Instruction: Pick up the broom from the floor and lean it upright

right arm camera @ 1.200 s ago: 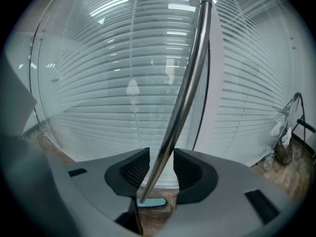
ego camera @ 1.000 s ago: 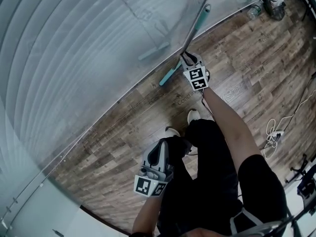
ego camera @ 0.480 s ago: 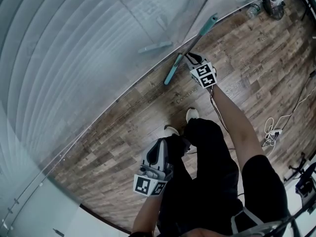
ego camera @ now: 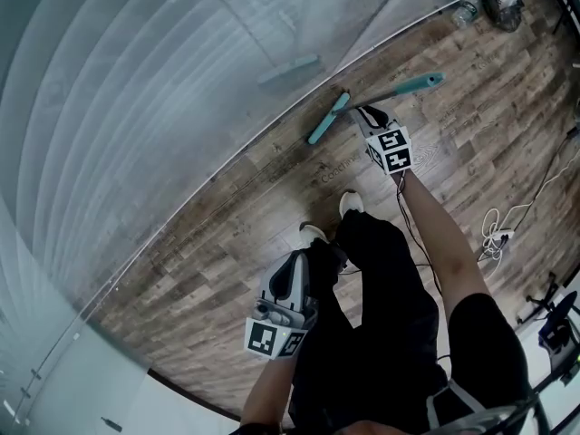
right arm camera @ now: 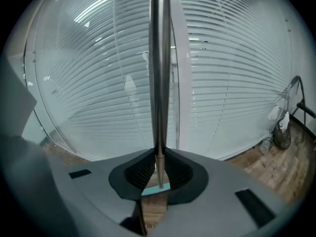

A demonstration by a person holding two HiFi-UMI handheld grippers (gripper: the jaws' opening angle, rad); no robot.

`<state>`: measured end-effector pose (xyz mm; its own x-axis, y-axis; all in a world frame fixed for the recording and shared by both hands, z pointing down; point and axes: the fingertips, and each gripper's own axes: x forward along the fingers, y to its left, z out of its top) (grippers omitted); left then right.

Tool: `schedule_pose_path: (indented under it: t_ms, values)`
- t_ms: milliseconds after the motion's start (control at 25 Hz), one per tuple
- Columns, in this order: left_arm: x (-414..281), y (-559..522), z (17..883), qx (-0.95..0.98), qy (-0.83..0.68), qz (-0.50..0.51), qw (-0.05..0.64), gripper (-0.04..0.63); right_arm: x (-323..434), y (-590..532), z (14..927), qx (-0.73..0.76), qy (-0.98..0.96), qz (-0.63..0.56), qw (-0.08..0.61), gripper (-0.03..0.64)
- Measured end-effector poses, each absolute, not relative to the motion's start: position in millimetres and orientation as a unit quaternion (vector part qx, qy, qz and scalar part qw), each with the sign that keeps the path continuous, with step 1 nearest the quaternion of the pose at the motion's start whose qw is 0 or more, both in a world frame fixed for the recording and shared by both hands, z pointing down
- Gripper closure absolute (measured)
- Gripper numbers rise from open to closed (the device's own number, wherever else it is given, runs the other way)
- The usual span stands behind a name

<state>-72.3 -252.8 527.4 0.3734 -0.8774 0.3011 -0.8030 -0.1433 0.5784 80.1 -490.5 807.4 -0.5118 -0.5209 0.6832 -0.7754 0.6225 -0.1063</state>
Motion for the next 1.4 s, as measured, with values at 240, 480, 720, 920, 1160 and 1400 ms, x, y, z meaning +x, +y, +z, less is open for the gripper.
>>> schedule_pose_path:
  t_ms: [240, 480, 720, 920, 1160, 1400]
  values:
    - [-78, -254, 526, 0.750, -0.560, -0.054, 0.347, 0.577, 73, -501, 820, 0.391, -0.822, 0.241, 0.335, 0.549]
    - [-80, -252, 529, 0.751, -0.562, -0.052, 0.344, 0.577, 37, -516, 827, 0.385, -0.828, 0.210, 0.349, 0.549]
    - [-86, -248, 540, 0.745, -0.566, -0.051, 0.350, 0.577, 15, -524, 833, 0.398, -0.834, 0.192, 0.330, 0.535]
    - [-86, -247, 539, 0.746, -0.565, -0.054, 0.348, 0.577, 20, -526, 831, 0.416, -0.830, 0.180, 0.324, 0.512]
    - [-84, -244, 543, 0.748, -0.560, -0.052, 0.353, 0.577, 28, -544, 803, 0.445, -0.844, 0.144, 0.261, 0.482]
    - [-79, -247, 541, 0.749, -0.559, -0.053, 0.351, 0.577, 37, -546, 788, 0.437, -0.849, 0.146, 0.259, 0.532]
